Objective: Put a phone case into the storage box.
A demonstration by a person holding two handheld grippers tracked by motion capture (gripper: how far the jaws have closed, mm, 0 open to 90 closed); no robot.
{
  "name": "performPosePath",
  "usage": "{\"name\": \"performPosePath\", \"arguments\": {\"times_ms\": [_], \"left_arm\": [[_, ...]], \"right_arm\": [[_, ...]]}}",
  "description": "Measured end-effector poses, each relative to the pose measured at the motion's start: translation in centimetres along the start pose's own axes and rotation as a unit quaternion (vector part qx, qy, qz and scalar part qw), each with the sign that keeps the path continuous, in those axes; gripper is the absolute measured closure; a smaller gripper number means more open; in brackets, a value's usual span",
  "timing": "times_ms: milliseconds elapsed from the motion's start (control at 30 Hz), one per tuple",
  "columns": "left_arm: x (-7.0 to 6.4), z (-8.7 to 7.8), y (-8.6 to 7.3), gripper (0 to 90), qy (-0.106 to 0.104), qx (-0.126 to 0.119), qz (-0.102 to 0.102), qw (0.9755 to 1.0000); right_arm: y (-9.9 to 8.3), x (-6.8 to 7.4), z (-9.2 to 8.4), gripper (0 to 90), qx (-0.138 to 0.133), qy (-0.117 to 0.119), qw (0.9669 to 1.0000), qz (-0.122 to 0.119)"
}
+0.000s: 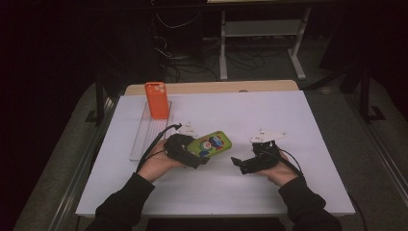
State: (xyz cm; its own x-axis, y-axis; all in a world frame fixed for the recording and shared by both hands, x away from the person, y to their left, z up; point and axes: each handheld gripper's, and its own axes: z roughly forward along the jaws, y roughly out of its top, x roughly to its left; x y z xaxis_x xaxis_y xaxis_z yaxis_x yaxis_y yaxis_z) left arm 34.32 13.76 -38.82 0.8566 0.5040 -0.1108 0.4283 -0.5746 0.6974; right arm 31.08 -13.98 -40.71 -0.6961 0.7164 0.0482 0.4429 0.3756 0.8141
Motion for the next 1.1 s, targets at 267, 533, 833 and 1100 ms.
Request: {"name": "performPosePath", "arguments": {"times_ms": [267,533,833,1100], "left_arm": [[0.0,0.0,0.0,14.9,-0.002,0.002,0.001,1.0000],[0.1,-0.1,0.0,14.9,-0.005,0.009,0.013,0.9999],[0.2,-0.1,0.0,15.0,-0.006,0.008,0.018,0.9998],[0.0,0.0,0.0,15.0,-0.009,0.005,0.015,0.9998]], "right_arm": [[0.1,0.7,-0.2,0.0,-0.011,-0.042,0.9968,-0.066],[0.1,1.7,-0.1,0.0,-0.004,-0.072,0.9903,-0.119],[-0.1,3.1,0.2,0.0,-0.006,-0.109,0.9729,-0.204],[-0.5,4.3,0.7,0.0,0.008,-0.142,0.9473,-0.287]]}}
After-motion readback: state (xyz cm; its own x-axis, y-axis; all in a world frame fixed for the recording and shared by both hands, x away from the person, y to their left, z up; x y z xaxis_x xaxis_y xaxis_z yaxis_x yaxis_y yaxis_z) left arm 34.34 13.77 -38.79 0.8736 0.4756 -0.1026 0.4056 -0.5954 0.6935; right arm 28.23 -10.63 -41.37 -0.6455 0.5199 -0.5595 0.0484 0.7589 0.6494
